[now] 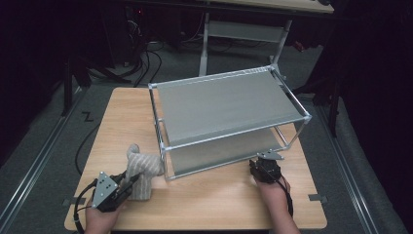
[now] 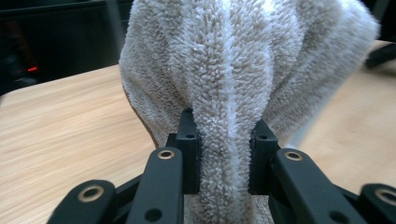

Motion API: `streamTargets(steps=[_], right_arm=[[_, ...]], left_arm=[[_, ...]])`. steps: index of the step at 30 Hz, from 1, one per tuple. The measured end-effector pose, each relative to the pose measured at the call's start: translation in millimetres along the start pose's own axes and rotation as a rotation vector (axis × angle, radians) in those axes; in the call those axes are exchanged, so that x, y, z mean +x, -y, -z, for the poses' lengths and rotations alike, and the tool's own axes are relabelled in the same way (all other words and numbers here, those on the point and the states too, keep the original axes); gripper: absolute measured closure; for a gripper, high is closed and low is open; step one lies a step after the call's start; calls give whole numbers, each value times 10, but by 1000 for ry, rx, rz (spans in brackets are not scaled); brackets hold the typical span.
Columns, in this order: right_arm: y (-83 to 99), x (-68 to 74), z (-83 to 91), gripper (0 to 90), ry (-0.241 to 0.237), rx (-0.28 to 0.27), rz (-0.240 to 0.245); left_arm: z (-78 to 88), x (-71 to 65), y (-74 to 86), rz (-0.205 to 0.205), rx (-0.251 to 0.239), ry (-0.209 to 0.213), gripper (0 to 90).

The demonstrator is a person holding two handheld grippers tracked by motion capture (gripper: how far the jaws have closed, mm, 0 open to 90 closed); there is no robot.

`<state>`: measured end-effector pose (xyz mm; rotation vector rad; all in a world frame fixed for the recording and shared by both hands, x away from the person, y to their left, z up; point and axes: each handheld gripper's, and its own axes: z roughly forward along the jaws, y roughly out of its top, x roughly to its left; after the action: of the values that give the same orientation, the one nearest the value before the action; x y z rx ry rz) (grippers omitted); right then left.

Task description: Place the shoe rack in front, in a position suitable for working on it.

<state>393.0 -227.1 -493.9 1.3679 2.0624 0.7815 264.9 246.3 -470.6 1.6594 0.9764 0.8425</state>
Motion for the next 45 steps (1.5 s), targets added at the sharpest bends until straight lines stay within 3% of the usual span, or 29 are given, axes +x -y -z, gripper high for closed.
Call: streamTargets(steps=[2, 4, 8, 11, 18, 21, 24, 25, 29, 32, 35, 37, 42, 45], right_arm=[[11, 0, 65, 610, -4, -26, 5], [27, 2, 160, 610, -20, -59, 3], [67, 46, 313, 605, -47, -90, 9], [110, 91, 421, 603, -68, -108, 23], [233, 179, 611, 603, -90, -173, 32], [297, 195, 617, 604, -99, -179, 27], [331, 222, 636, 603, -98, -181, 39], [339, 228, 642, 603, -97, -182, 39], [360, 241, 625, 601, -102, -178, 50], [359, 250, 623, 598, -104, -178, 49], [363, 257, 621, 596, -100, -180, 57], [363, 242, 616, 595, -100, -179, 50], [386, 209, 629, 593, -93, -181, 35], [407, 191, 650, 593, -86, -181, 30]], left_arm=[[-89, 69, -17, 34, 2, -32, 722], [-203, 88, -48, 57, 9, -17, 722], [-436, -121, -126, -38, 31, 70, 722], [-509, -257, -157, -68, 30, 130, 724], [-302, -488, -88, -70, 19, 238, 738], [-161, -629, -75, -99, 13, 280, 738], [-40, -750, -53, -102, 4, 321, 738], [0, -815, -31, -125, 4, 333, 737], [9, -872, -15, -114, 11, 348, 732], [-50, -848, -8, -111, 30, 317, 717], [-159, -822, 2, -113, 76, 290, 713], [-230, -824, 11, -116, 113, 296, 710], [-377, -900, 57, -163, 209, 308, 701], [-414, -931, 93, -220, 234, 279, 698]])
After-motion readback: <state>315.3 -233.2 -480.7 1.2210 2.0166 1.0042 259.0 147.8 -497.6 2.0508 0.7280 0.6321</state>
